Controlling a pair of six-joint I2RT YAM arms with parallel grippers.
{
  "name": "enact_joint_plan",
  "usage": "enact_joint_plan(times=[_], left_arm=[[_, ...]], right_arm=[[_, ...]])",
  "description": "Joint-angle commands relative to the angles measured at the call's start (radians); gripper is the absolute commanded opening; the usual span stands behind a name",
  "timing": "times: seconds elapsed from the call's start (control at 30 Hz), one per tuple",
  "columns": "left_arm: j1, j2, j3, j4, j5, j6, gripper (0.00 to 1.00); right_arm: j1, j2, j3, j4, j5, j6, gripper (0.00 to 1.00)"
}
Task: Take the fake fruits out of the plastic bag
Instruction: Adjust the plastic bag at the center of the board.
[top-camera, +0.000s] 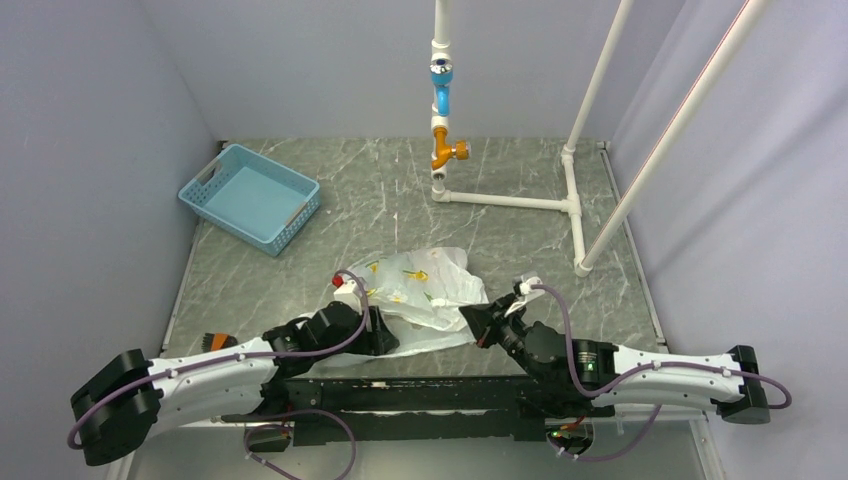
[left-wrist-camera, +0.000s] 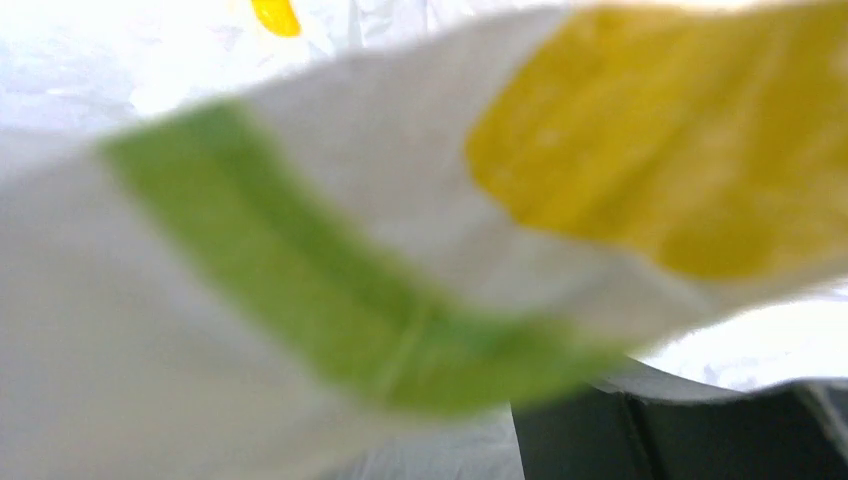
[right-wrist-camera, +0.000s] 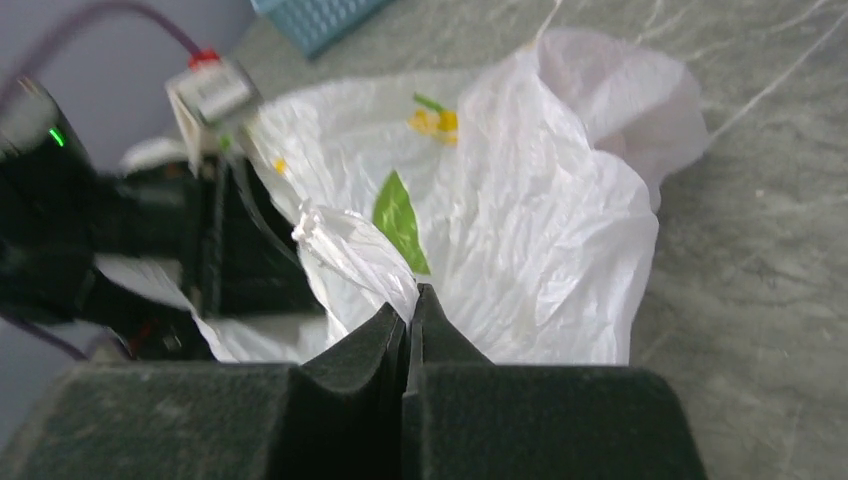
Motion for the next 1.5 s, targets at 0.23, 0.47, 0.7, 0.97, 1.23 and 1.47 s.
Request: enact_joint_plan(times=[0.23, 0.47, 0.7, 0.97, 1.23, 1.47], left_arm=[[-0.011, -0.115, 0.127, -0.174, 0.042, 0.085, 0.83], [-0.011, -0.133, 0.085, -0.141, 0.019, 0.039, 0.85], [-0.010, -0.153, 0.066, -0.156, 0.011, 0.020, 0.85], [-0.011, -0.168, 0.035, -0.133, -0.001, -0.001, 0.85], [-0.011, -0.195, 0.012, -0.159, -0.025, -0.012, 0.85], [-0.011, -0.262, 0.000, -0.220, -0.070, -0.024, 0.86]], right_arm=[[0.000, 0.164, 0.358, -0.605, -0.079, 0.124, 0.95], [0.000, 0.453, 0.777, -0.730, 0.042, -0.274, 0.99], [-0.002, 0.619, 1.046, -0.670, -0.100, -0.661, 0.99], [-0.075, 0.814, 1.049, -0.482, -0.522, -0.896, 0.99], [-0.251, 0.908, 0.992, -0.610, -0.630, -0.611, 0.70], [-0.240, 0.724, 0.609, -0.659, -0.799, -0.213, 0.45]])
